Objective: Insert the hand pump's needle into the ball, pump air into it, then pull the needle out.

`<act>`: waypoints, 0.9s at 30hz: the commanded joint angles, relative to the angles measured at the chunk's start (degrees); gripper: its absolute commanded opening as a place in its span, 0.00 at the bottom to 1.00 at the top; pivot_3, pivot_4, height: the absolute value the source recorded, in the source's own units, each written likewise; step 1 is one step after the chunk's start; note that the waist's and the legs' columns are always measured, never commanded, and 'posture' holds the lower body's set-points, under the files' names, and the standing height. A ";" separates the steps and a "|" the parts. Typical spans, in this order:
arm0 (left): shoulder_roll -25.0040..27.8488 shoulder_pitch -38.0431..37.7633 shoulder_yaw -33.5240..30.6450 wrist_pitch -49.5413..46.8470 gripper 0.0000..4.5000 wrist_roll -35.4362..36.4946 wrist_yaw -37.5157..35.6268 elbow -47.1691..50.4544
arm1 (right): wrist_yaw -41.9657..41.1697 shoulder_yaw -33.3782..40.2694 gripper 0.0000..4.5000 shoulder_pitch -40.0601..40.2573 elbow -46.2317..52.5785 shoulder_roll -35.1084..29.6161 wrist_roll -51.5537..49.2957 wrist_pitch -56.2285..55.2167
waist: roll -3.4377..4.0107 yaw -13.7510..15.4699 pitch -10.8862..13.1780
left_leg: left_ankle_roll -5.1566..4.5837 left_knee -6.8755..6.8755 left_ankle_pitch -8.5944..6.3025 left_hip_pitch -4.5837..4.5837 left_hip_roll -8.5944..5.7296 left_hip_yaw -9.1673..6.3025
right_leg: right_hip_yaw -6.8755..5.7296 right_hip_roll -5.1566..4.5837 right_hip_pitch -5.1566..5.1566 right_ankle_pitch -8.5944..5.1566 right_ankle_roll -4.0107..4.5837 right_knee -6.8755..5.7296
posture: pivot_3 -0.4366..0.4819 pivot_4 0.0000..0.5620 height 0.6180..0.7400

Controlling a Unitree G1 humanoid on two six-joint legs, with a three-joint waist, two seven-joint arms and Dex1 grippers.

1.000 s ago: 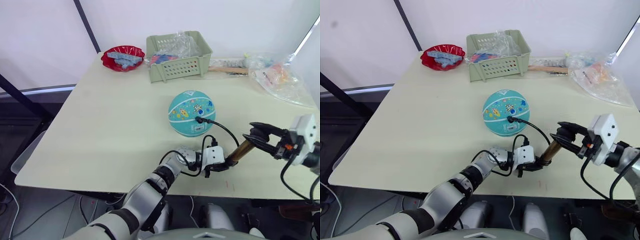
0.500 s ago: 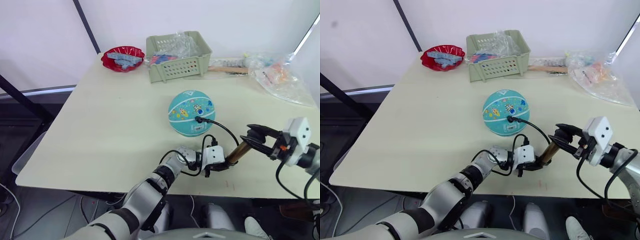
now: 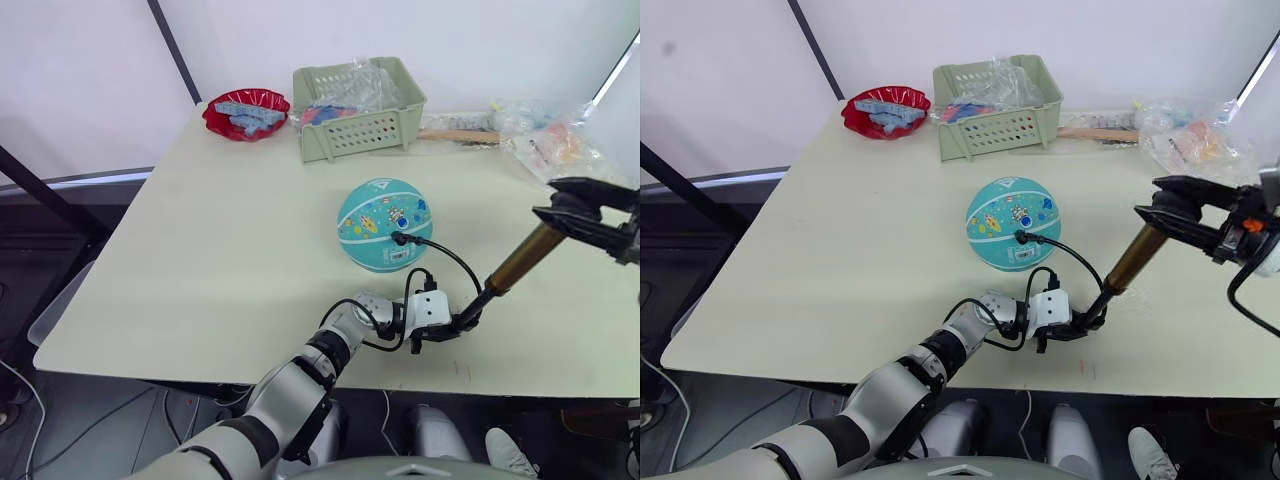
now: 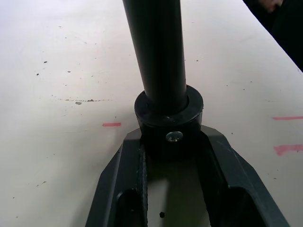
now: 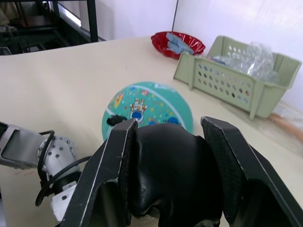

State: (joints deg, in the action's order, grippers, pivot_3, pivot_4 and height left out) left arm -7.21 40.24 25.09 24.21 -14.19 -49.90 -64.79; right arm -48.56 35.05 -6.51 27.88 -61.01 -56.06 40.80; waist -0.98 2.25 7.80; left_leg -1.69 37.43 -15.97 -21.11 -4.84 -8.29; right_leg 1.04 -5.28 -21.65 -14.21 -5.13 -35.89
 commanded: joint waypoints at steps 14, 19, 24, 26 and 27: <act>1.06 -2.26 2.74 -2.08 0.21 -3.92 -0.08 -4.97 | 1.31 1.63 0.36 0.79 2.51 2.34 3.37 -0.56 | -0.41 -0.03 0.04 | -0.57 0.08 -0.33 0.21 -0.11 1.09 | 1.10 -0.17 -0.24 0.14 -0.27 0.00 | 0.48 0.27 1.00; 0.90 -2.53 2.92 -1.72 0.21 -4.03 0.22 -4.96 | 2.86 -1.32 0.36 4.08 4.17 6.30 2.76 -0.89 | -0.96 -0.02 -0.15 | -1.18 0.23 -0.72 0.48 -0.47 1.84 | 1.41 -0.77 -0.73 0.68 -0.94 0.10 | 0.48 0.27 1.00; 0.72 -3.24 3.18 -0.70 0.21 -4.34 1.29 -5.06 | 4.11 -2.30 0.36 8.16 5.39 10.23 1.39 -0.48 | -1.01 0.11 -0.15 | -1.56 0.89 -1.05 0.29 -0.62 1.98 | 1.57 -0.88 -0.99 0.98 -1.03 0.10 | 0.48 0.27 1.00; 0.64 -3.56 3.31 -0.08 0.21 -4.54 1.95 -5.24 | 3.91 -3.60 0.36 9.91 6.10 11.13 2.33 -1.10 | -1.03 0.11 -0.16 | -1.64 0.90 -1.09 0.30 -0.66 2.07 | 1.64 -0.92 -0.99 1.00 -1.07 0.12 | 0.48 0.27 1.00; 0.56 -3.67 3.38 0.09 0.21 -4.66 2.31 -5.36 | 4.10 -4.12 0.36 10.60 6.38 11.80 2.45 -1.29 | -1.02 0.12 -0.17 | -1.65 0.90 -1.11 0.30 -0.66 2.08 | 1.64 -0.92 -1.00 1.00 -1.07 0.14 | 0.48 0.27 1.00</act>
State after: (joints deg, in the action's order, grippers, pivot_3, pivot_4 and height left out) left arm -7.16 39.25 25.23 25.75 -14.47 -47.74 -65.00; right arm -44.22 33.91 2.33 33.02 -50.12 -53.70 38.61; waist -2.00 2.37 7.64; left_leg -3.35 38.33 -17.09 -20.80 -5.50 -6.20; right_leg 2.69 -6.21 -22.64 -13.21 -6.20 -35.74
